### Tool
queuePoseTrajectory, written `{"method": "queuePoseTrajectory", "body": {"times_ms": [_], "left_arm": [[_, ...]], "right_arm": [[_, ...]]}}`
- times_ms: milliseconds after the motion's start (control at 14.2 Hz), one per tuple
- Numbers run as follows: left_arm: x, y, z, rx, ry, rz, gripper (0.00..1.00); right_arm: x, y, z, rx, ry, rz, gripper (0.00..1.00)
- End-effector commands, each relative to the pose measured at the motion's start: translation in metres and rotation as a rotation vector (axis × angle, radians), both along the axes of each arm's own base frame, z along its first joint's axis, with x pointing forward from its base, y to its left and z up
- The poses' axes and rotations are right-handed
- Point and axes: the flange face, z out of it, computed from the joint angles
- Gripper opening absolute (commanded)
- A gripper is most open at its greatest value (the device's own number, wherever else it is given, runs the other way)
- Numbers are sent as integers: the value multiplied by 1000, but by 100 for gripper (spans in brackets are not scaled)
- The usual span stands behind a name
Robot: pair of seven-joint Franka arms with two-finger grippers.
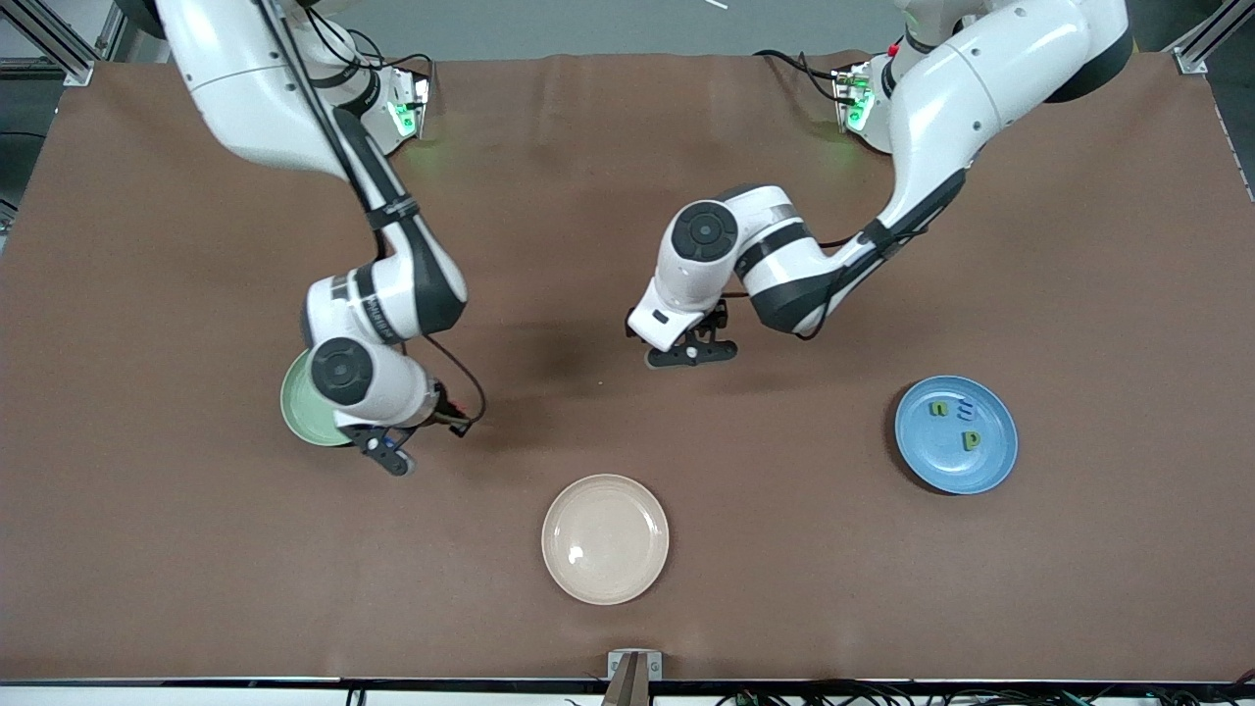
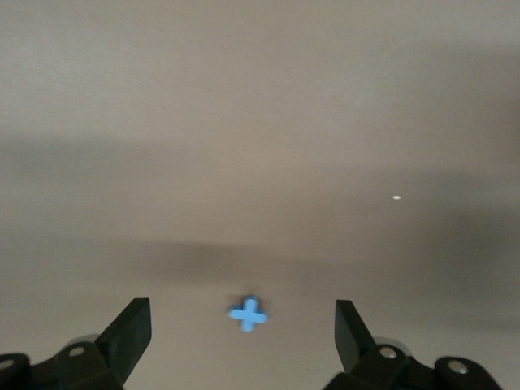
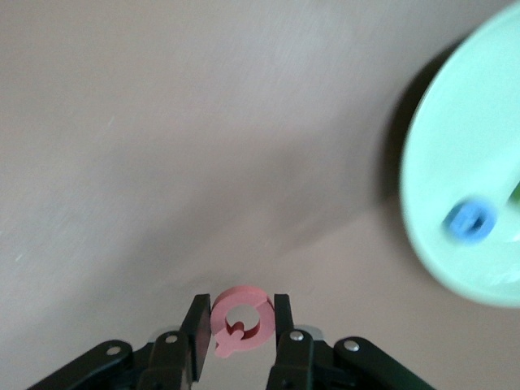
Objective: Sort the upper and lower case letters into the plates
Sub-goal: 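Carry the Q to the green plate while the left gripper grasps the x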
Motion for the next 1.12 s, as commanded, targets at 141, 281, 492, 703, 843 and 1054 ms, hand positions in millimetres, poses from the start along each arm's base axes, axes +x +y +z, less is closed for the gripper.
{"method": "queuePoseTrajectory", "body": {"times_ms": [141, 281, 492, 703, 843, 1054], "left_arm": [[-21, -15, -26, 6, 36, 3, 90], [-27, -8, -44, 12, 35, -6, 85], [-37, 5, -77, -19, 22, -15, 86], [-52, -4, -97, 30, 13, -51, 83], [-63, -10, -112, 71, 3, -46, 81], [-63, -9, -112, 74, 1, -39, 81]], "right_arm": [[2, -79, 3, 34, 30, 137, 0], [-2, -102, 2, 45, 34, 176, 0], [-6, -141, 0, 66, 40, 246, 1], [-11, -171, -11, 78, 34, 287, 1], [-13, -189, -22, 80, 7, 312, 1], [-19, -202, -35, 76, -25, 336, 1]]}}
